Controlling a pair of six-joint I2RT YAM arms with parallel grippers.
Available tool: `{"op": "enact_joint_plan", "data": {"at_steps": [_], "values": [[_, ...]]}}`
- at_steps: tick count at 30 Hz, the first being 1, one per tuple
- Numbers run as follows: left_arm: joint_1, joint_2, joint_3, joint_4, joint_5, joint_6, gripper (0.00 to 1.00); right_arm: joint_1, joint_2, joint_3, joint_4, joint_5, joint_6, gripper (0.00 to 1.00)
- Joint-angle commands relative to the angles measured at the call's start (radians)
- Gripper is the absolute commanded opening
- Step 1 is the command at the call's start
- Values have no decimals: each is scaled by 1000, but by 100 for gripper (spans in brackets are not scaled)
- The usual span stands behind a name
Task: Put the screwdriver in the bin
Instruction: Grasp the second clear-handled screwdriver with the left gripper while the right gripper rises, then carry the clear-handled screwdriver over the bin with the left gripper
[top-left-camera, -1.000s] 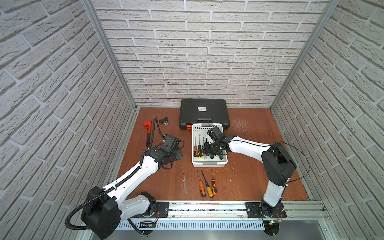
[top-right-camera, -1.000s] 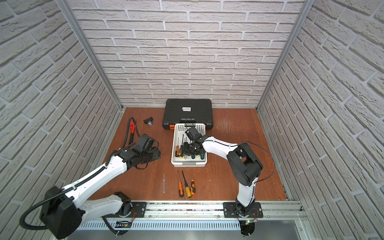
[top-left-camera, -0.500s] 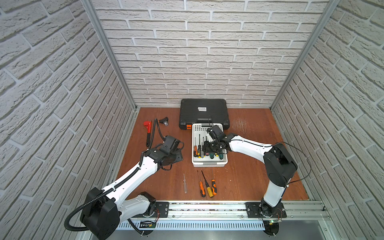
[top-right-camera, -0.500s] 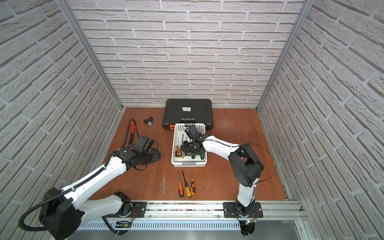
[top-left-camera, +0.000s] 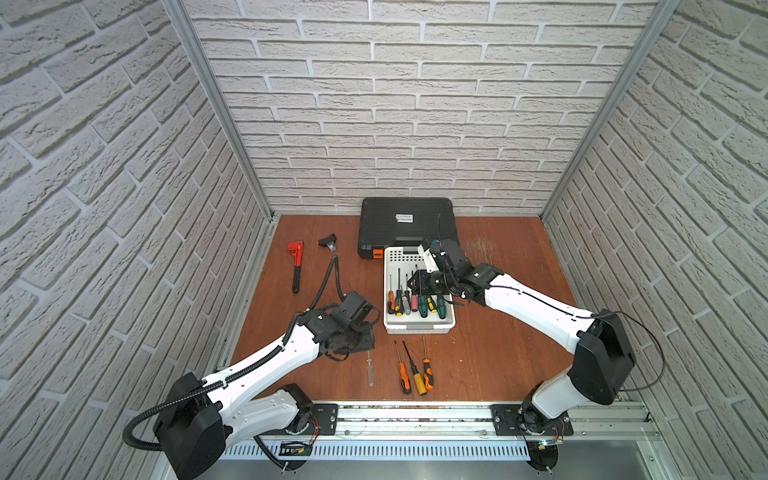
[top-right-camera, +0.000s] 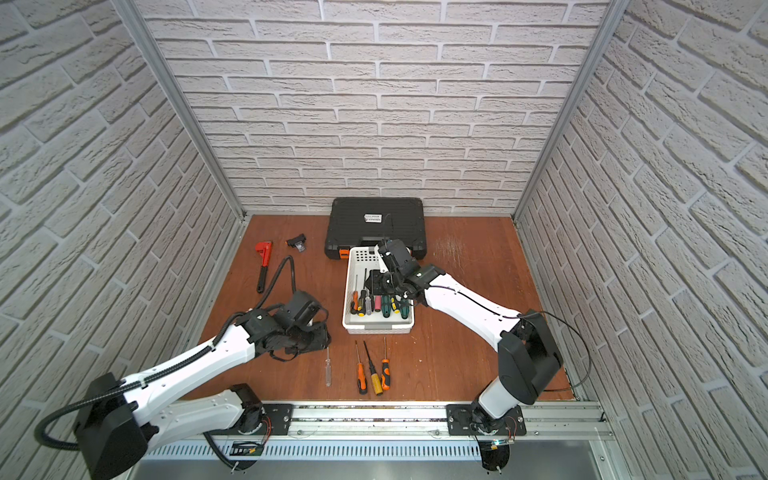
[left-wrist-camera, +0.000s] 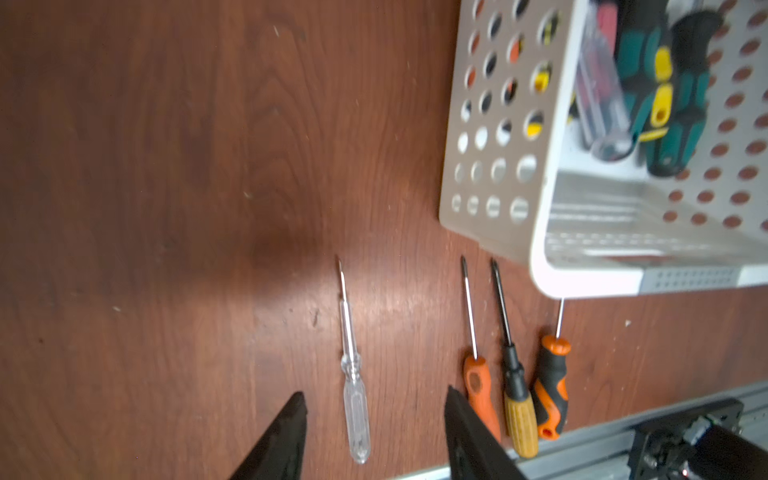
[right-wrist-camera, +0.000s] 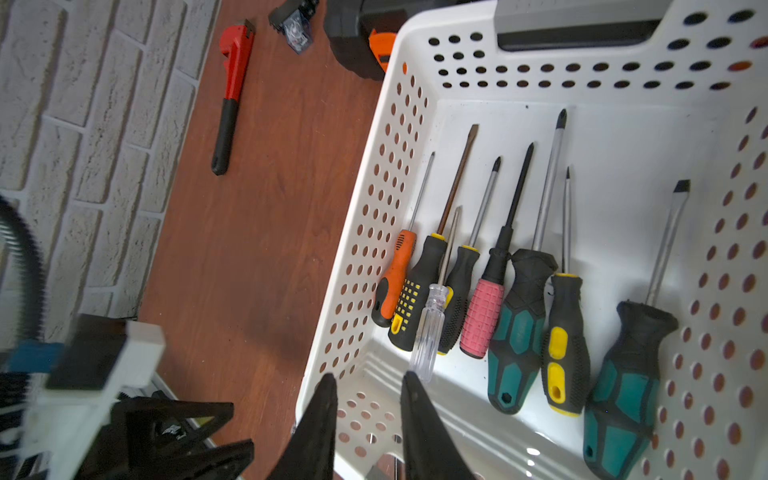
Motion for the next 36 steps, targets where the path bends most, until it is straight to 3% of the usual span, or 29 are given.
{"op": "enact_joint_plan", "data": {"at_steps": [1,8,21,32,36], "values": [[-74,12,-37,-15,2,-121,55,7,-30,-35,37,21,3,29],[-206,101,-73,40,-42,-234,54,9,-32,-63,72,-2,12,26],[-208,223,-81,116,-41,-219,44,12,-40,-110,97,-15,29,22],[-207,280,-81,116,-54,-210,27,15,-43,-122,109,-20,40,21],[-207,301,-91,120,-70,-213,14,17,-41,-125,115,-29,42,20]]}}
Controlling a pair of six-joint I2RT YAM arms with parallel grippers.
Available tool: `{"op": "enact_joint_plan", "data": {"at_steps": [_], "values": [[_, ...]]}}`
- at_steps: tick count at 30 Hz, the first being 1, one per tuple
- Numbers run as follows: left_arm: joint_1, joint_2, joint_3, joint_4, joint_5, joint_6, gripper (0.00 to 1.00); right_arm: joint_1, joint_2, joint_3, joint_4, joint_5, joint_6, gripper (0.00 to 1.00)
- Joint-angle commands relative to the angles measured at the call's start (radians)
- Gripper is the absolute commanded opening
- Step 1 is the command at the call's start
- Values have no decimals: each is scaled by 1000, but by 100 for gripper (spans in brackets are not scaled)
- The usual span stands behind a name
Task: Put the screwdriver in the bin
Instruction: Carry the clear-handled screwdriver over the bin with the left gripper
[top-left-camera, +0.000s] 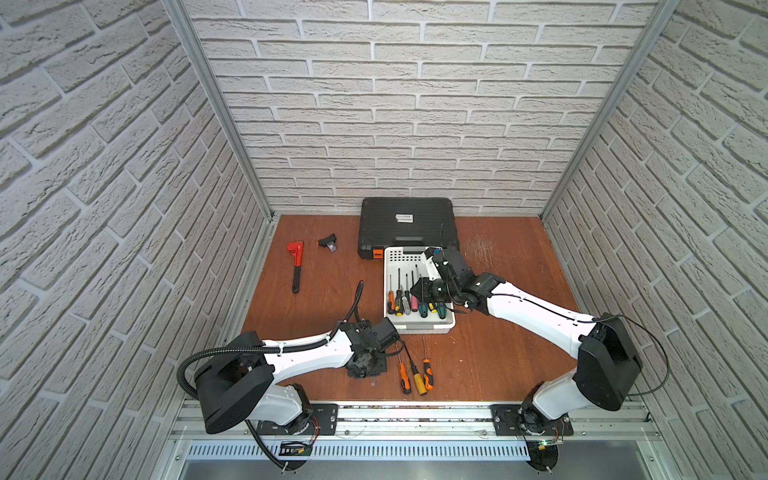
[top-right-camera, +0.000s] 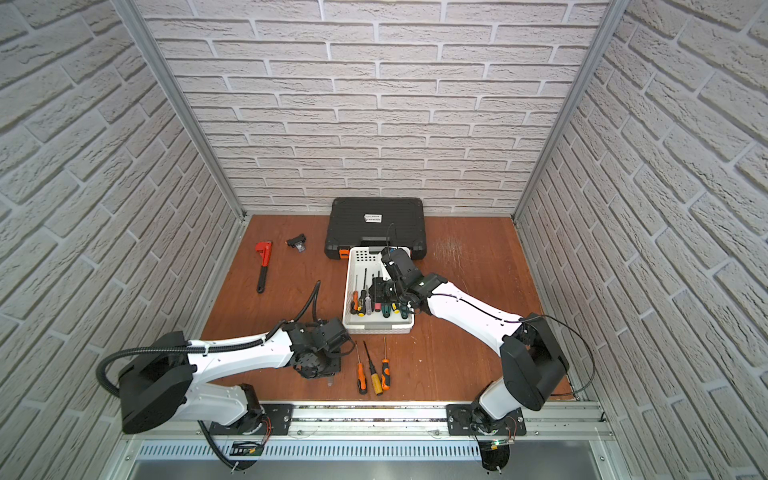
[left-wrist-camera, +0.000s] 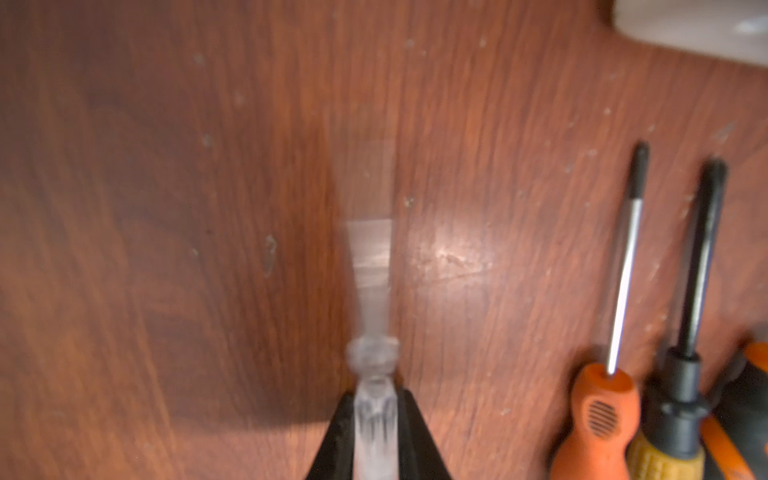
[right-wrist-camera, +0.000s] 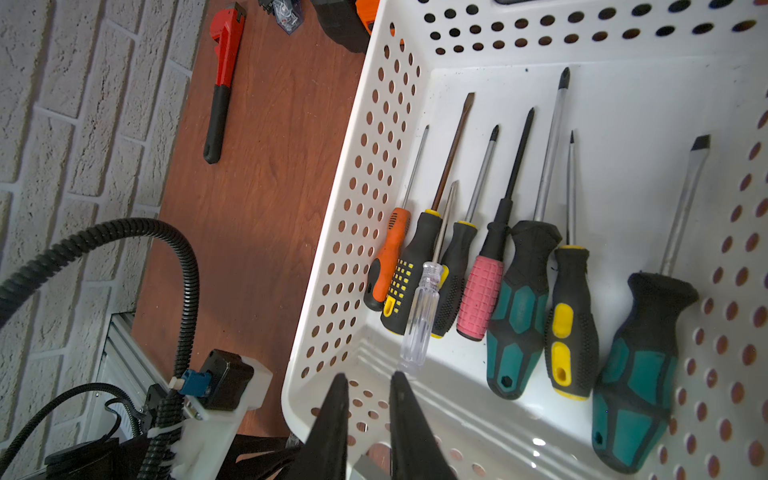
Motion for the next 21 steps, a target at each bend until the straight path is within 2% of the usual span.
{"op": "enact_joint_plan", "data": {"at_steps": [1,4,11,16,21], "values": [[-1,27,-30,10,-40,-3,13,10,-22,-15,43,-12,13,20],[-2,9,-37,5,-50,-7,6,11,-27,-20,47,-10,16,20],[29,-149,20,-141,-129,37,4,13,-34,-14,45,-6,11,20],[168,-232,131,-173,-39,233,4,14,-38,4,19,5,0,19],[241,-174,363,-248,1,393,5,13,-74,7,-18,27,-14,19]]}}
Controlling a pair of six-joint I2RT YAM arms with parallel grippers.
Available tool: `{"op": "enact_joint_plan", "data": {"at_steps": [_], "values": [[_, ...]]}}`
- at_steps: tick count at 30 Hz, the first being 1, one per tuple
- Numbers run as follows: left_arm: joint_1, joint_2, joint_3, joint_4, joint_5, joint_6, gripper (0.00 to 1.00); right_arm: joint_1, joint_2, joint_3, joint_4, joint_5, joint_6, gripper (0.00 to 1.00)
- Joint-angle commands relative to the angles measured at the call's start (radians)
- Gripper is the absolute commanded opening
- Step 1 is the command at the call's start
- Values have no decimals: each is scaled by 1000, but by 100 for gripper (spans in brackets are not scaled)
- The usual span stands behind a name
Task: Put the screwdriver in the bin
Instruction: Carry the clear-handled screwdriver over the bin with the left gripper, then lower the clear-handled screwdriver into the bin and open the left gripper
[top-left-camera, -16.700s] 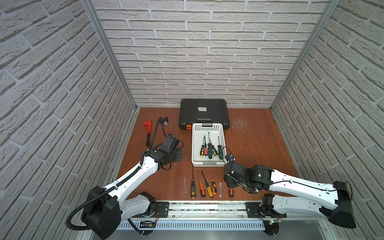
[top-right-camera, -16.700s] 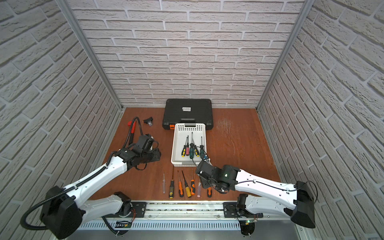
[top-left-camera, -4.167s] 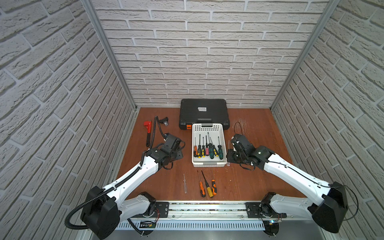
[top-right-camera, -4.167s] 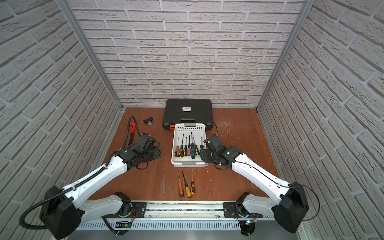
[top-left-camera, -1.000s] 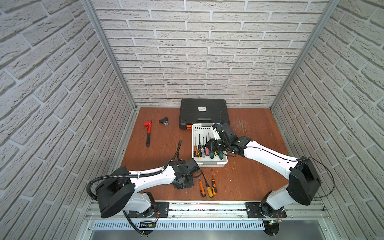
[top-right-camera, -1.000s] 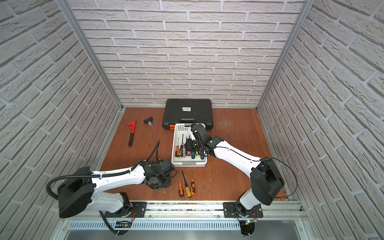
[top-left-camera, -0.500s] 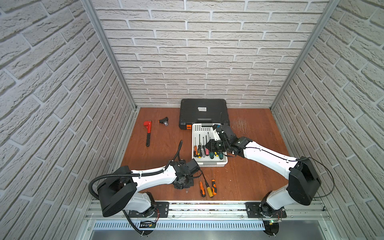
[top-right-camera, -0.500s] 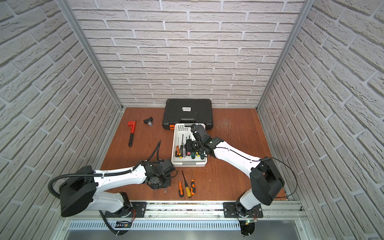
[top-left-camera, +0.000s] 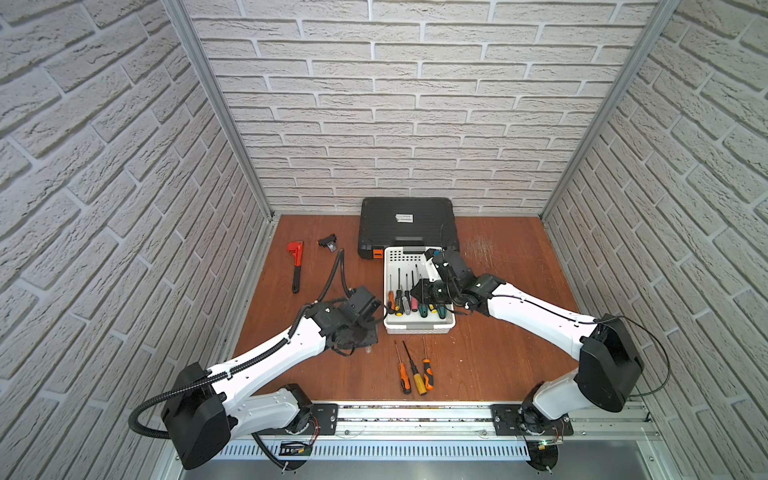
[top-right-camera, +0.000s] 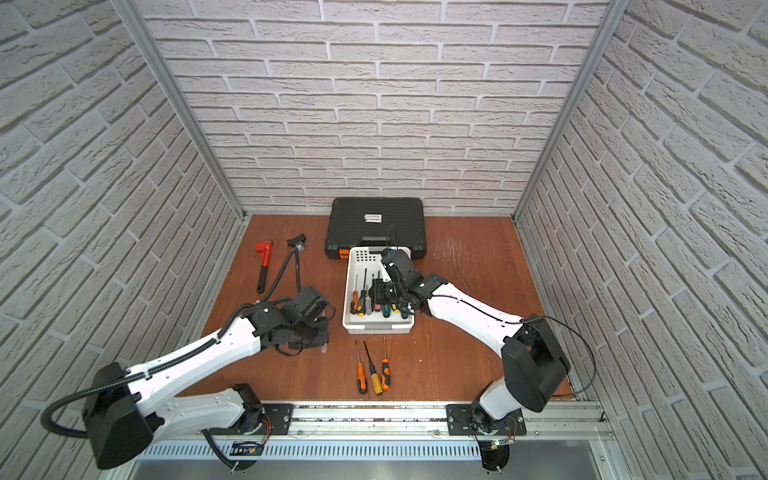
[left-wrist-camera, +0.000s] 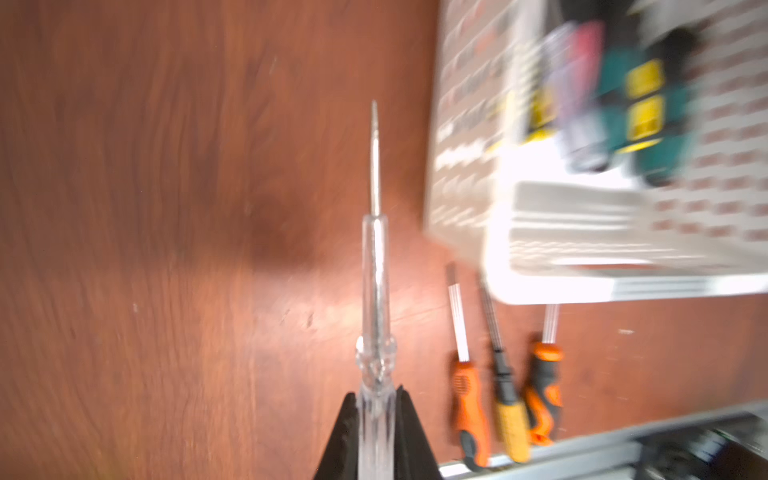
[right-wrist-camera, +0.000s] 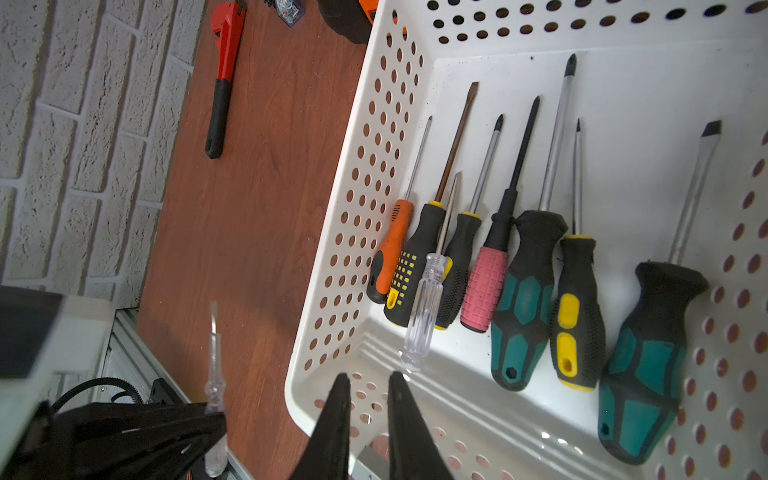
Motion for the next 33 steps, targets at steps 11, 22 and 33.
{"op": "enact_joint_plan", "data": {"at_steps": [11,22,33], "values": [[68,409,441,16,145,258,4,7,-196,-35,-127,89,-35,19],[77,647,516,145,141,257,4,7,-296,-146,-175,78,8,19],[77,735,489,201,146,231,4,8,-290,-151,-188,63,12,19]]}}
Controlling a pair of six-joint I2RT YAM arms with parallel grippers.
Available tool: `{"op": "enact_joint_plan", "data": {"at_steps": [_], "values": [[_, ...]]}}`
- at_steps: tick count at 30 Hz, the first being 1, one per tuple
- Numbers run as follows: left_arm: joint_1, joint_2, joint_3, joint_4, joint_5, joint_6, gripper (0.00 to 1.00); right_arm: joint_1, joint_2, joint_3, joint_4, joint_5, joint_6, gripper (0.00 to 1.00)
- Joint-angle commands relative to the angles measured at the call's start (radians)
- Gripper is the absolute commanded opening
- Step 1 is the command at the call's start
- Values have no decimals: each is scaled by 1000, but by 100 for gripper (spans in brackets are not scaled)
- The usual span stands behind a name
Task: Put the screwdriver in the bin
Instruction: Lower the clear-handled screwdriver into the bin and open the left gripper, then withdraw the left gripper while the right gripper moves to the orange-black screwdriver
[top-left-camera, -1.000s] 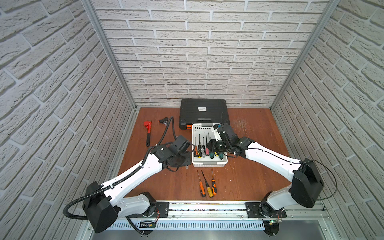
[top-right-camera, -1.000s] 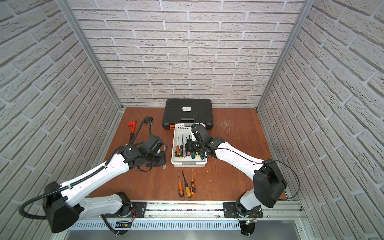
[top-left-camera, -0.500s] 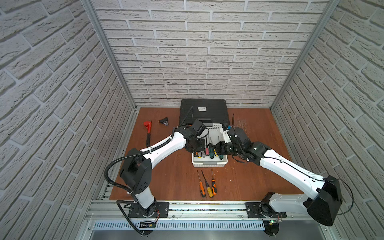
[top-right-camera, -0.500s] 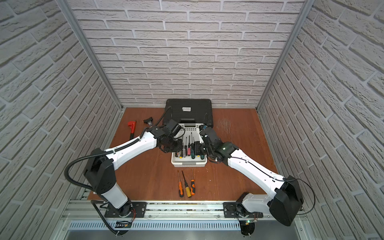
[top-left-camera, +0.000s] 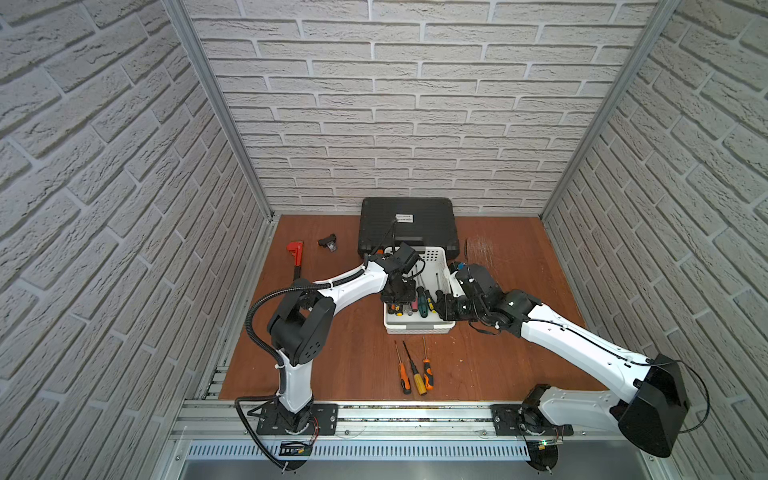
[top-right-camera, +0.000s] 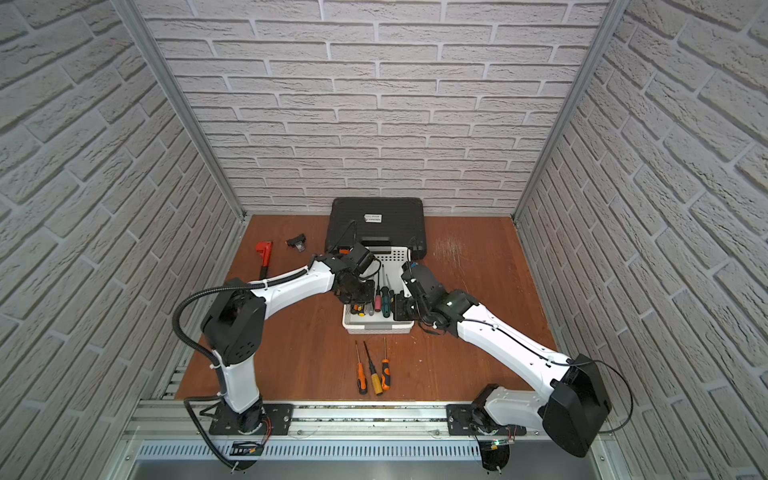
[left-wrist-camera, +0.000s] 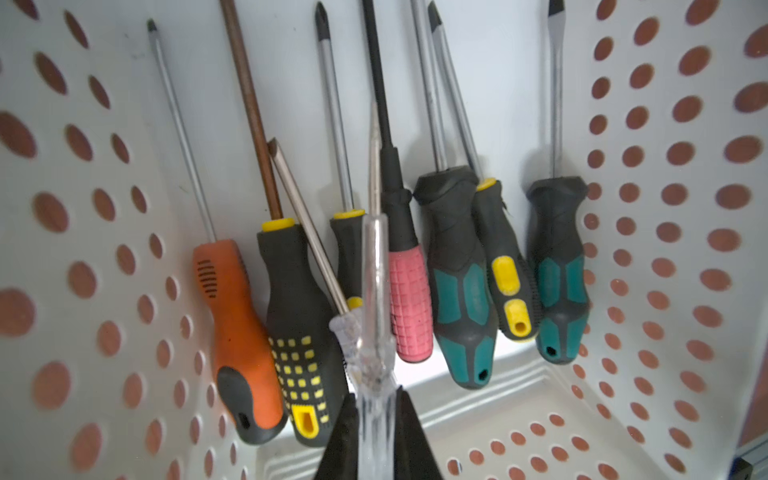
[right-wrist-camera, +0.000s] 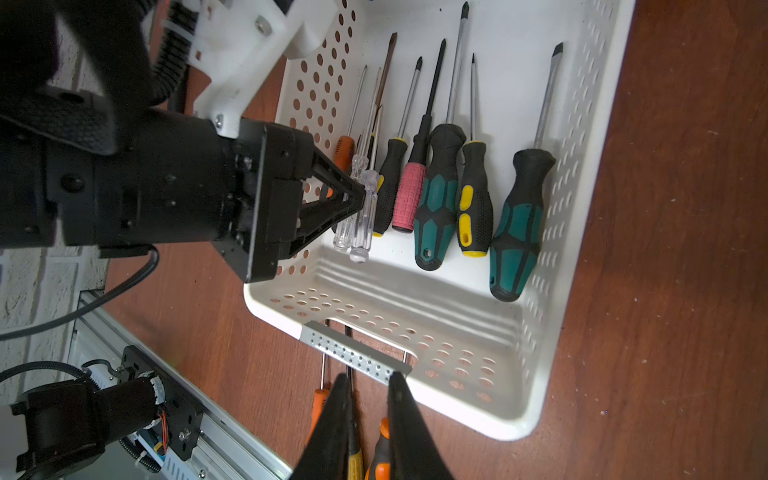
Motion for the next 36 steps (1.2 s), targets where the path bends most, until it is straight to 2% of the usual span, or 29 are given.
{"op": "enact_joint_plan", "data": {"at_steps": [1,5,8,11,26,31,36], "values": [[6,14,-2,49,10,-11,5,8,-19,-2,-4,-4,6,20],[6,11,-13,51,12,-12,14,10,-17,-7,-9,-7,8,20],[6,-5,-26,57,18,-13,24,13,-15,-10,-8,-2,11,20],[6,-24,-31,54,16,-13,29,16,-10,-11,2,-3,15,19],[8,-186,-77,18,-51,-5,32,45,31,0,17,-2,17,19],[9,-289,-154,18,-95,-9,37,73,40,-3,-18,9,8,19],[12,-430,-268,0,-171,-30,41,166,30,-20,-112,95,15,21]]}}
